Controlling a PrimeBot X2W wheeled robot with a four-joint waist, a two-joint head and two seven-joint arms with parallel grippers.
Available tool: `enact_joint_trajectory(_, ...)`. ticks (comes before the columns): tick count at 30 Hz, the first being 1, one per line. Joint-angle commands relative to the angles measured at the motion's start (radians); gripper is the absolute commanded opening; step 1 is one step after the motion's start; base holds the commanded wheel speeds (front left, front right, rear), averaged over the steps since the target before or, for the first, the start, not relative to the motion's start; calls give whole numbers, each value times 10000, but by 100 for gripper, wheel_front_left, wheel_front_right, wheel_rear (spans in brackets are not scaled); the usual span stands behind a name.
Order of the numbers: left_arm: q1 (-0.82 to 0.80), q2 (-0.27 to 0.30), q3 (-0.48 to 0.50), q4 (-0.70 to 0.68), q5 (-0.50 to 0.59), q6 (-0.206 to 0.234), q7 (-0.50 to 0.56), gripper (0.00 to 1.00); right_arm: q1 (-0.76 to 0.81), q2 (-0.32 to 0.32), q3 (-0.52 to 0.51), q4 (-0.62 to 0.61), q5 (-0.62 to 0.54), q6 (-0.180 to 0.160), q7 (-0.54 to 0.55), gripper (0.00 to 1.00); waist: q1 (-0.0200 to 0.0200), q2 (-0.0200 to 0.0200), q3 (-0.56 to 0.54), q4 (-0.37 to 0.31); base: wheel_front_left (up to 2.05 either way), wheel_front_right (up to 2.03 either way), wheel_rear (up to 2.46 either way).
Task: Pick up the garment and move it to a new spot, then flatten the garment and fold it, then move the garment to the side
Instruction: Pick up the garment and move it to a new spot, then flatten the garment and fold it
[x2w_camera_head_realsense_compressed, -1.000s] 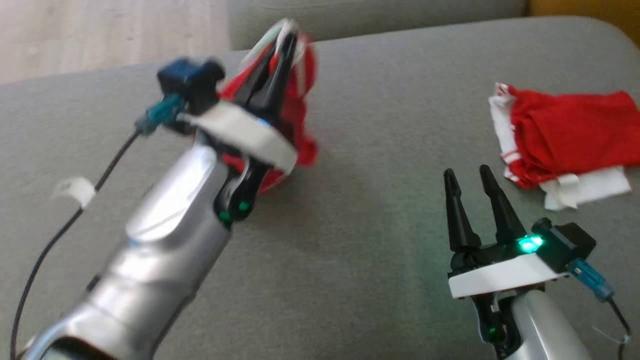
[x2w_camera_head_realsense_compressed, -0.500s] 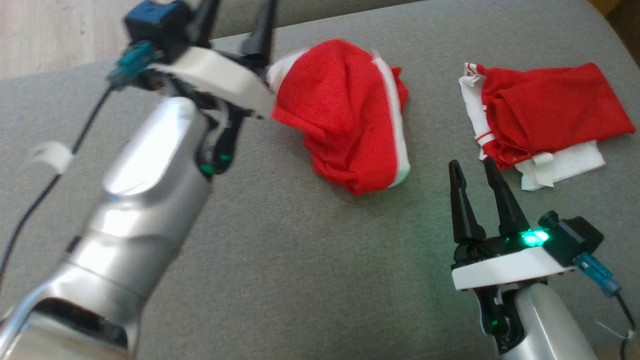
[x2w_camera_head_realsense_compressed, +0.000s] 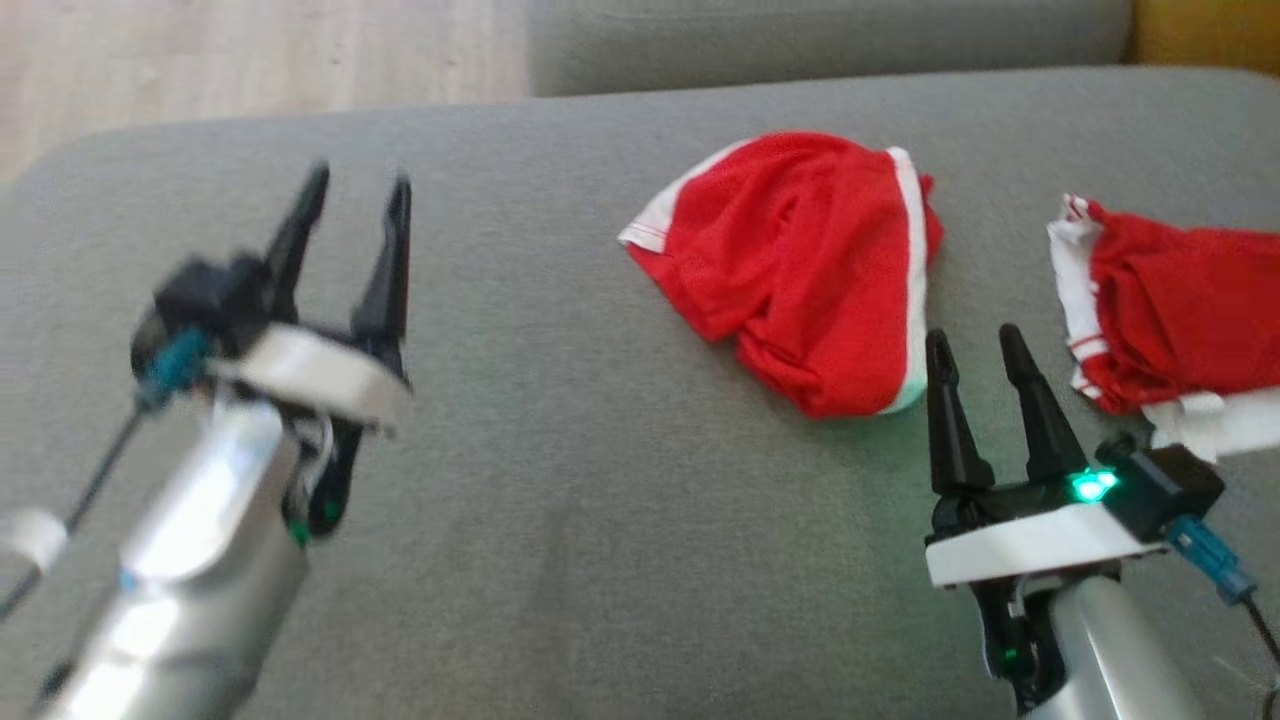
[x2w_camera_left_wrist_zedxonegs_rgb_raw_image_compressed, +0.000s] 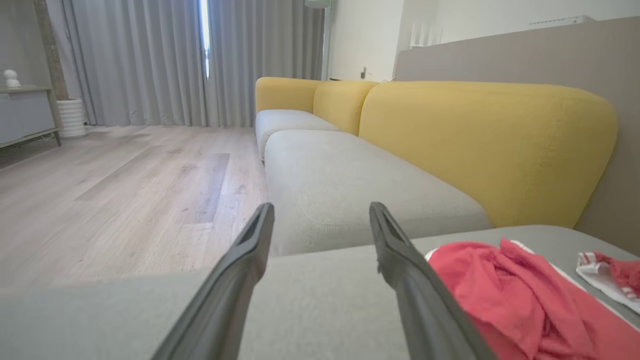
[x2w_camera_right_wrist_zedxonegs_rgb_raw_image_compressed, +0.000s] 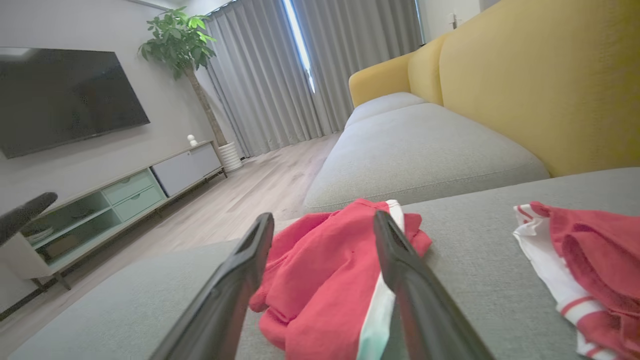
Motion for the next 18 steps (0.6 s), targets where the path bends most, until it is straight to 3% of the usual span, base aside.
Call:
enact_joint_trajectory(1, -5, 395, 416, -474, 112, 109, -99, 100, -41, -31, 185, -249, -116, -9, -107, 100, 0, 0, -326, 381, 0, 0, 0)
enact_joint_trajectory(10, 3288, -127, 1745, -2585, 933, 843, -121, 100, 180, -31, 301, 17, -301, -9, -107, 100, 0, 0, -698, 683, 0, 0, 0)
enact_joint_trajectory(18, 4366, -773, 2592, -3285, 1791, 712, -123, 100, 101, -31, 360, 151, -791, -9, -106, 100, 0, 0, -698, 811, 0, 0, 0)
